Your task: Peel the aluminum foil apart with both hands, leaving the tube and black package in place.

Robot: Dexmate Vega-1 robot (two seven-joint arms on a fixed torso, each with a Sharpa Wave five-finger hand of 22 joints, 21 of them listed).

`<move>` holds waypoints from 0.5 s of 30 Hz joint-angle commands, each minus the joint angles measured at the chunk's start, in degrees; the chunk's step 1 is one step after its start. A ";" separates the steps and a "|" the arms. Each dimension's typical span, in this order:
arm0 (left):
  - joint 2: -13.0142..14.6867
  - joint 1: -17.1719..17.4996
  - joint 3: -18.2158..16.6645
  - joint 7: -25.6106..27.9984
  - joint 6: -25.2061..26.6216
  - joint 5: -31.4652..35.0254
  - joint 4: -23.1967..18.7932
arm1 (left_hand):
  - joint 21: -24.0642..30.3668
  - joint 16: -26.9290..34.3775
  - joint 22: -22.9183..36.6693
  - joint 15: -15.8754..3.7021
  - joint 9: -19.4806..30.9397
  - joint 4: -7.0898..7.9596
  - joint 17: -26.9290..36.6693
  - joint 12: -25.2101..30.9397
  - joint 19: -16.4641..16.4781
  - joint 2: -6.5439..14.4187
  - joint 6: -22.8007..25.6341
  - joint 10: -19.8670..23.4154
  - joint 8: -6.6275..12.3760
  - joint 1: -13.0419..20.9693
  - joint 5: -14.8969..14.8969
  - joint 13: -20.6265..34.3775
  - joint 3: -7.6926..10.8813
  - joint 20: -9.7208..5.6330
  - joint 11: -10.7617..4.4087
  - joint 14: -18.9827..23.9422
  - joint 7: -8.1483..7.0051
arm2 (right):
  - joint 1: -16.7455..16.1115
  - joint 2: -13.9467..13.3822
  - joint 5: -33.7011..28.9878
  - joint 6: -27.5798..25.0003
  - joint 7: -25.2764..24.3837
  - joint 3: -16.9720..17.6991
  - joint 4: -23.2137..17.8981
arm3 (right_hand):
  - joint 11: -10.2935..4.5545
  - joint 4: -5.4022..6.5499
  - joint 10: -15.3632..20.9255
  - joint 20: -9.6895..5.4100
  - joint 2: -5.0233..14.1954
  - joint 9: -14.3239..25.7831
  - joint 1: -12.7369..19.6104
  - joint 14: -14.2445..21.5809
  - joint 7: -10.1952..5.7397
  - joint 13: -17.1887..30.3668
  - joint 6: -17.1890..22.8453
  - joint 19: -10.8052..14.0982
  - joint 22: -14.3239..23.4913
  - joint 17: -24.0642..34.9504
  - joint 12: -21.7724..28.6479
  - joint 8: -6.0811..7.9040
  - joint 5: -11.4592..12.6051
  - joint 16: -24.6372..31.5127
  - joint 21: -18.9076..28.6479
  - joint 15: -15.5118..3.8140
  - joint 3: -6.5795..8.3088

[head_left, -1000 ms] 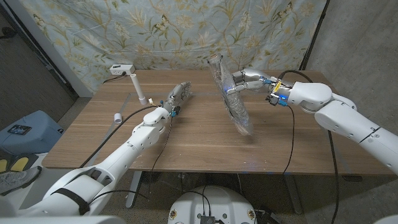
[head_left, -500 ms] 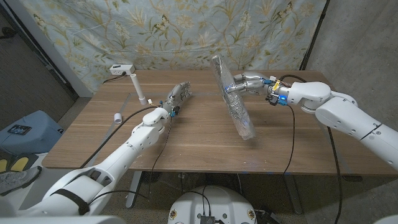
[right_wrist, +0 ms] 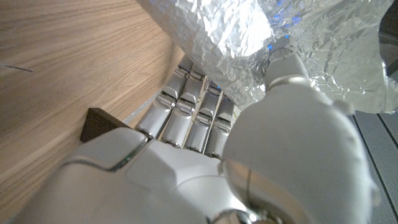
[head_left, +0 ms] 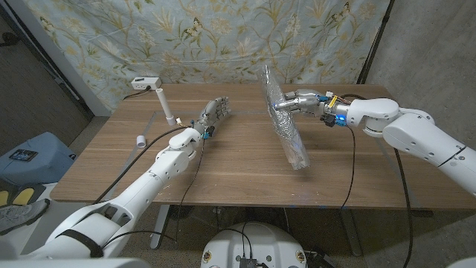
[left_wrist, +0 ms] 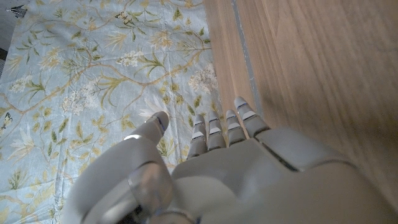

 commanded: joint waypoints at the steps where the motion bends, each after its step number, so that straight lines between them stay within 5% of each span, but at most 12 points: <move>1: 2.15 1.78 -0.43 -0.65 2.64 -1.90 -5.57 | -0.12 0.07 0.06 0.26 0.10 -1.06 0.01 0.30 0.53 -0.55 0.18 0.41 0.31 0.86 0.49 0.23 0.11 0.16 0.06 0.65 0.19 | -0.91 -1.05 3.88 -6.58 -6.30 1.84 -2.10 | -0.52 -0.09 1.61 -0.87 10.56 0.11 10.60 1.72 0.32 0.62 0.41 0.86 0.25 0.36 0.42 -0.13 0.01 -0.22 0.56 -6.45 -0.08; 15: 7.58 4.40 0.08 2.10 10.65 -2.73 -16.07 | 0.15 0.77 0.02 1.18 0.01 -5.78 0.03 0.66 2.44 -3.53 -0.11 1.62 0.21 2.65 1.10 0.29 -1.07 1.36 0.97 3.87 1.04 | 0.22 -2.25 6.27 -14.77 -12.40 1.85 -4.31 | 0.16 0.04 2.06 -0.58 10.67 0.18 10.43 2.72 0.84 0.71 0.98 1.31 0.26 0.48 0.80 -0.36 0.11 -0.55 1.03 -6.27 -0.38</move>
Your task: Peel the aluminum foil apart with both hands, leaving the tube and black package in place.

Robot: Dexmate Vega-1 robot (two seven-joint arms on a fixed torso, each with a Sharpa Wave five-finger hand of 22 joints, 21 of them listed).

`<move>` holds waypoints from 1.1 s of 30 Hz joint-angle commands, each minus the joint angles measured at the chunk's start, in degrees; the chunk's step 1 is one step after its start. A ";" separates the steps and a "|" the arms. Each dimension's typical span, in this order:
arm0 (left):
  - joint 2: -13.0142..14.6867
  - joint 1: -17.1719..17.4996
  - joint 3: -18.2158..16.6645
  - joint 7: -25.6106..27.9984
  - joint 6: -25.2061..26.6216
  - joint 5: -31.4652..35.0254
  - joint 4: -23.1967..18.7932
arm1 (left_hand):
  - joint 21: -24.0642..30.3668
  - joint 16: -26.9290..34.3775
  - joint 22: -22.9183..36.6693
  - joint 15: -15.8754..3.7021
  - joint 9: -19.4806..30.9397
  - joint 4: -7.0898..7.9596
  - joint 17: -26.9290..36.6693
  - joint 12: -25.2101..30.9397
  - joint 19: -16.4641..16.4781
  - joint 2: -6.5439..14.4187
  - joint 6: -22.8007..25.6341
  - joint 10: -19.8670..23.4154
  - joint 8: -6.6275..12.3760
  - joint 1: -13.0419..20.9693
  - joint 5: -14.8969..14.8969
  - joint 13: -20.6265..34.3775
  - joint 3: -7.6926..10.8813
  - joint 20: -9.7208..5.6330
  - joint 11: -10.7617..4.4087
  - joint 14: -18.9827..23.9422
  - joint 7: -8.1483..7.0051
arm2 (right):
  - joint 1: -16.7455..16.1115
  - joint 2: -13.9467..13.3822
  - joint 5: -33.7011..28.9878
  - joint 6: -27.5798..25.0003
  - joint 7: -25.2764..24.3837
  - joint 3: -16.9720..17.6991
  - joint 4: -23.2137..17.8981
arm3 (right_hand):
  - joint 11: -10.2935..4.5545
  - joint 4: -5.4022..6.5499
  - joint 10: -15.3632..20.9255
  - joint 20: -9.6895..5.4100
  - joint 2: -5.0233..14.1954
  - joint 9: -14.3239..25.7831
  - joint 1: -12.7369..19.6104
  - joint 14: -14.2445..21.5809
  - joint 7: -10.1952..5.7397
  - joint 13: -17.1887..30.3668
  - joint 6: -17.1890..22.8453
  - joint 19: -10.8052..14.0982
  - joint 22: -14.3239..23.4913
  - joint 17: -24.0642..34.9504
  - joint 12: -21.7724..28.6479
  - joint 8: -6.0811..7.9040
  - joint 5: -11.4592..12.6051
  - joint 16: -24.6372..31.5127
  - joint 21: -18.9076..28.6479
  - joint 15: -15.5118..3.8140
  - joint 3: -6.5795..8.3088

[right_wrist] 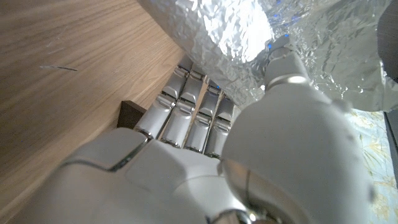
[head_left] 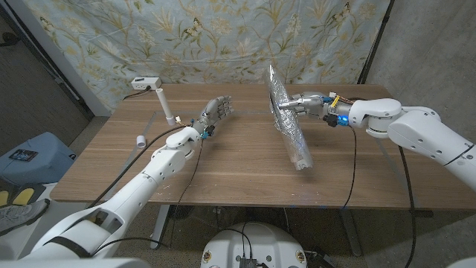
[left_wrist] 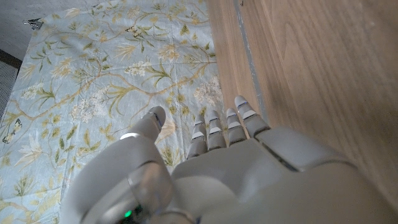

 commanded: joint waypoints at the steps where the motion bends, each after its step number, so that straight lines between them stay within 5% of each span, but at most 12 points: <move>1: 5.89 2.76 0.53 3.28 6.62 0.24 -11.62 | 0.37 1.00 0.26 0.30 0.16 -1.85 0.37 0.78 2.00 -1.27 0.25 1.28 0.28 0.56 0.74 0.35 -0.51 0.66 0.47 2.86 1.00 | 0.87 -0.93 3.44 -9.48 -7.24 0.32 -1.85 | -0.74 0.19 1.31 -0.15 10.47 0.22 9.75 2.11 0.32 0.69 0.49 0.53 0.27 0.15 0.38 -0.32 0.15 -0.06 0.49 -6.44 -0.28; 9: 10.10 2.88 1.26 5.36 14.58 -0.09 -18.64 | 2.50 3.49 0.85 -1.89 0.15 -4.75 1.62 2.57 7.61 -2.51 1.24 5.22 0.73 4.12 1.34 1.53 -2.51 1.88 -1.29 10.24 1.73 | 2.06 -1.20 4.35 -14.20 -10.45 -0.36 -2.32 | -0.45 0.52 1.25 0.33 10.51 0.25 8.96 2.39 0.83 0.65 0.55 0.78 0.28 0.44 0.41 -0.56 0.18 -0.22 0.76 -6.31 -0.62; 24: 13.15 0.67 1.32 5.59 24.77 -4.82 -24.58 | 5.53 7.38 1.48 -0.51 0.16 -4.68 4.13 5.41 14.36 -3.39 2.88 8.67 0.83 7.97 1.42 4.16 -5.68 4.22 1.68 17.07 5.67 | 4.57 -1.12 1.72 -18.54 -13.16 -2.79 -2.53 | -0.31 0.18 1.42 0.54 10.62 0.32 9.11 2.82 0.98 0.57 0.73 1.09 0.26 0.62 0.51 -0.89 0.37 -0.70 1.12 -6.46 -0.51; 33: 13.71 -1.61 1.93 3.09 28.54 -7.87 -25.80 | 6.57 9.12 1.59 -0.91 0.17 -4.68 4.90 6.55 16.68 -4.38 2.61 9.12 0.27 9.45 1.37 5.53 -7.15 4.20 2.61 20.09 6.19 | 6.98 -0.25 1.35 -22.74 -14.31 -4.25 -2.79 | -0.26 0.22 1.56 0.59 10.71 0.40 8.92 3.44 1.15 0.71 1.00 1.24 0.25 0.97 0.72 -1.06 0.39 -0.73 1.36 -6.31 -0.60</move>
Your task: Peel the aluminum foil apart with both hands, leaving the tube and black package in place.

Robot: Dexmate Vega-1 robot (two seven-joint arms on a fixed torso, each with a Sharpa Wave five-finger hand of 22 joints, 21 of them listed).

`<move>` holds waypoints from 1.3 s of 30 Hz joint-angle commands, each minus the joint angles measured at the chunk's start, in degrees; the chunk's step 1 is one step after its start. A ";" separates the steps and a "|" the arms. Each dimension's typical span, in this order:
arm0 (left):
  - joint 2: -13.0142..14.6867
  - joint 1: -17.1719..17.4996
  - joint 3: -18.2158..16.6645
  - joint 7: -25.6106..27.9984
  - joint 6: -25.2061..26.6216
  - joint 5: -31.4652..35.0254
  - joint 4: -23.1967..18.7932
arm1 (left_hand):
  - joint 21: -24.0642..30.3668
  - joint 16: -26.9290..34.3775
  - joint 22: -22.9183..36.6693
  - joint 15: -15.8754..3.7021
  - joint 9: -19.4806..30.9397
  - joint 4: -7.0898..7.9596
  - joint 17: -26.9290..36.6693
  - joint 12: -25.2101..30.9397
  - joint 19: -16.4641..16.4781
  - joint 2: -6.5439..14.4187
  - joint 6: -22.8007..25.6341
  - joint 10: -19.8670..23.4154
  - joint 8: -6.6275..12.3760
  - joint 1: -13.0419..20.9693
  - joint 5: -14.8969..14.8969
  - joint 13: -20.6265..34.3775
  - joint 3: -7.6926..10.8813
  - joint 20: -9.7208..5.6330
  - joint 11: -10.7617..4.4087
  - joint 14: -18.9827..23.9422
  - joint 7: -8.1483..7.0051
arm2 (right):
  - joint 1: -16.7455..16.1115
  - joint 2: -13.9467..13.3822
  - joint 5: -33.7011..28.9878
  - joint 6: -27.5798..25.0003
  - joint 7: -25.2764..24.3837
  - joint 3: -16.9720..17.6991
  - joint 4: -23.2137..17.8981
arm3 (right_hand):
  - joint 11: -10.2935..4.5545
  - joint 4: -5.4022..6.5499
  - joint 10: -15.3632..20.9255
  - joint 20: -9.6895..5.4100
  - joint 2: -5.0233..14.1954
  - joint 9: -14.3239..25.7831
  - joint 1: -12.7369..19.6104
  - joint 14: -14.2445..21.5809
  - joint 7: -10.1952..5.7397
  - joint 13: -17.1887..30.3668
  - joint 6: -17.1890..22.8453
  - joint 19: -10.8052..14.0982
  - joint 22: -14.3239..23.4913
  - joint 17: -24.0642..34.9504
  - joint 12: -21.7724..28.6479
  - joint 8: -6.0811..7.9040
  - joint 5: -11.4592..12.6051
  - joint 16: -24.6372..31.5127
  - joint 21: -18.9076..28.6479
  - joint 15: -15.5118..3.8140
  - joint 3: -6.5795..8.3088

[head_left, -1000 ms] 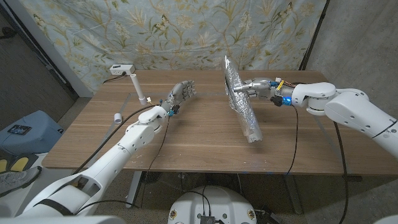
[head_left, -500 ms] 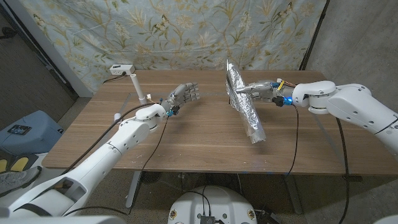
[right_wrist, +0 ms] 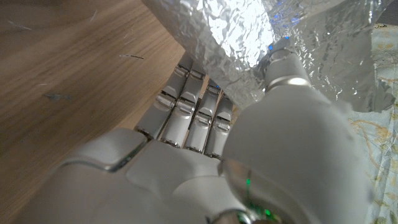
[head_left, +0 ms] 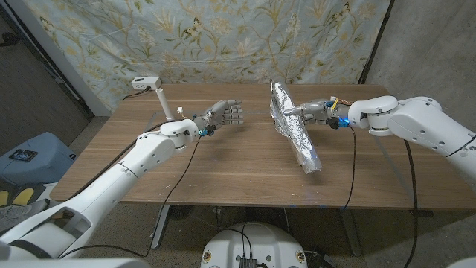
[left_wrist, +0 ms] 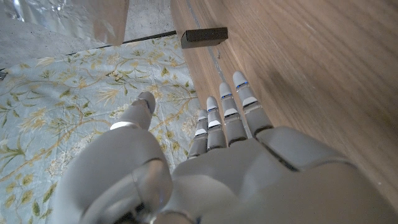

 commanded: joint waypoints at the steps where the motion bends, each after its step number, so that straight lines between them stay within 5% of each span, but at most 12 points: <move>1: 1.79 -3.07 0.85 -2.95 5.38 -3.63 -3.32 | 0.62 0.80 0.11 0.08 0.16 0.04 0.46 0.47 1.06 -0.03 -0.36 0.16 -0.46 1.24 0.14 0.61 -0.60 0.03 0.65 1.44 0.68 | 2.88 1.00 -1.02 -6.18 -2.38 -1.87 -0.36 | -0.47 -0.18 1.24 -0.03 9.94 0.17 9.69 2.60 0.37 0.75 0.64 0.67 0.26 0.30 0.60 -0.23 0.26 0.14 0.53 -6.17 -0.20; 17: 0.51 -6.41 2.62 -10.70 7.18 -7.90 -0.07 | 0.73 1.37 0.30 1.54 0.27 0.48 1.83 0.44 0.72 0.14 -3.81 -2.62 -1.28 2.93 0.11 2.62 -2.38 0.73 2.84 0.06 0.95 | 10.64 4.90 -2.01 -16.22 -3.80 -6.38 2.53 | 0.07 -0.17 2.01 0.25 10.05 0.32 9.44 3.57 1.21 0.50 1.17 1.43 0.27 0.52 0.83 -0.43 0.29 -0.14 1.13 -6.07 -0.22; 39: -0.05 -9.25 3.81 -14.98 8.66 -8.71 4.06 | 1.00 1.24 0.42 1.84 0.32 0.99 2.29 0.53 0.63 0.16 -6.53 -4.75 -1.10 3.29 0.29 4.53 -3.35 0.92 3.54 -0.05 1.01 | 20.70 10.72 -10.02 -23.05 -1.30 -13.63 10.67 | 0.07 -0.27 2.24 0.12 10.42 0.69 9.39 4.42 1.60 0.57 1.59 1.73 0.28 0.71 1.02 -0.69 0.42 -0.65 1.66 -5.99 -0.05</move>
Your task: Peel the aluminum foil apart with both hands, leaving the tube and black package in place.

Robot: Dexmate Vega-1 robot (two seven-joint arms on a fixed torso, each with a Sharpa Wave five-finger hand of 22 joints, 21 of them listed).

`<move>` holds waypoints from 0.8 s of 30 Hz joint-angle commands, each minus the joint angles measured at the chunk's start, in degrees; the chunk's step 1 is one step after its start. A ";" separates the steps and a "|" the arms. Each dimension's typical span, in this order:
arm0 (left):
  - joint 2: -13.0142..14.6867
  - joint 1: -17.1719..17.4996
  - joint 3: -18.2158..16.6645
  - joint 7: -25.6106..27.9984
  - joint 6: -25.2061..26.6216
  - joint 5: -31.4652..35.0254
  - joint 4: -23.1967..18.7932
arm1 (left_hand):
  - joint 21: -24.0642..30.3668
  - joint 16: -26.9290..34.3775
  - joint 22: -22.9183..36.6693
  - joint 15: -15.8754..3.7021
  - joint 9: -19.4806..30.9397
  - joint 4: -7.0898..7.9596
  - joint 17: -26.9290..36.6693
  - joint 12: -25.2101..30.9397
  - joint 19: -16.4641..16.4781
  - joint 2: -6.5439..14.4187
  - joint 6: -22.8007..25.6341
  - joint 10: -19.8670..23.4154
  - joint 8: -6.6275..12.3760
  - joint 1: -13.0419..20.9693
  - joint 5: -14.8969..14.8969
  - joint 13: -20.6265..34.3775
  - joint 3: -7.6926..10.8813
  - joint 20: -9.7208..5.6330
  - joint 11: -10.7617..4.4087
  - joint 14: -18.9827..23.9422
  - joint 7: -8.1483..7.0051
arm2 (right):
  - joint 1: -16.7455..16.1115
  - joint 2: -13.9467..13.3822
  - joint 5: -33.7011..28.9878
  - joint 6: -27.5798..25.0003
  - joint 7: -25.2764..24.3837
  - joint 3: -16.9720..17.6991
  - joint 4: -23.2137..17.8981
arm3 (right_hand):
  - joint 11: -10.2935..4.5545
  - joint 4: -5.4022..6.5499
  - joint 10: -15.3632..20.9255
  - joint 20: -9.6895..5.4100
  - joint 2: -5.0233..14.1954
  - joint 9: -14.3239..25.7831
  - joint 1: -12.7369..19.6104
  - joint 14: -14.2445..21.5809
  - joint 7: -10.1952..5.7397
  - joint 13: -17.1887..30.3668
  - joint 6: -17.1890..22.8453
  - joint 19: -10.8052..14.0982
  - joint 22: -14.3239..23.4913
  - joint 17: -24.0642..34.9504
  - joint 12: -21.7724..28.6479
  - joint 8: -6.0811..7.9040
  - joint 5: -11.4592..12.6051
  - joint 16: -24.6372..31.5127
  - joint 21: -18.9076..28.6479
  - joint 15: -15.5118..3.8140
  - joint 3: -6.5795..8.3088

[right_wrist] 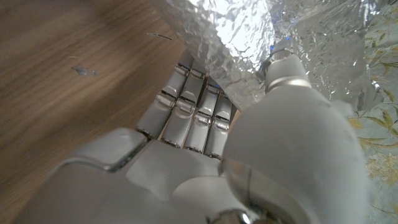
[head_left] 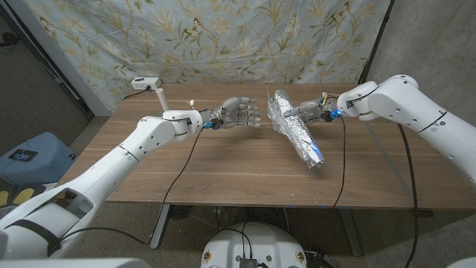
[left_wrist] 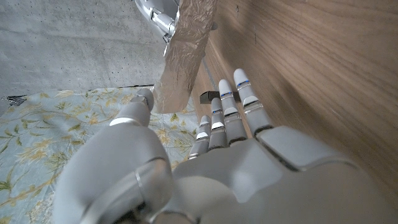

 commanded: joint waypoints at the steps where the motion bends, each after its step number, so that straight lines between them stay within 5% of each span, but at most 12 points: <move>1: -0.75 -2.11 1.06 -2.99 1.33 -0.55 2.61 | 0.33 0.11 0.15 0.43 0.18 0.14 0.15 0.34 0.23 0.17 -0.70 -0.44 0.07 0.77 0.32 0.57 -0.09 0.09 0.07 0.19 0.20 | 5.32 3.45 -3.98 -4.46 0.64 -3.62 3.94 | -0.83 -0.28 1.30 0.13 10.10 0.17 9.74 2.99 0.19 0.58 0.59 0.53 0.25 0.11 0.57 -0.11 0.23 -0.33 0.57 -6.03 0.11; 24: -3.87 -5.72 4.51 -5.63 4.11 1.22 6.55 | 1.05 0.04 0.19 0.67 0.16 0.00 0.51 0.38 1.19 0.29 -4.15 -2.44 0.07 1.81 0.59 2.44 -0.37 0.07 0.17 1.13 0.19 | 7.91 4.84 -4.99 -10.95 -0.55 -3.27 3.75 | -0.67 -0.26 1.44 0.07 10.40 0.63 9.54 3.98 0.45 0.57 1.00 0.88 0.26 0.49 0.64 -0.27 0.31 -0.58 1.12 -5.99 0.25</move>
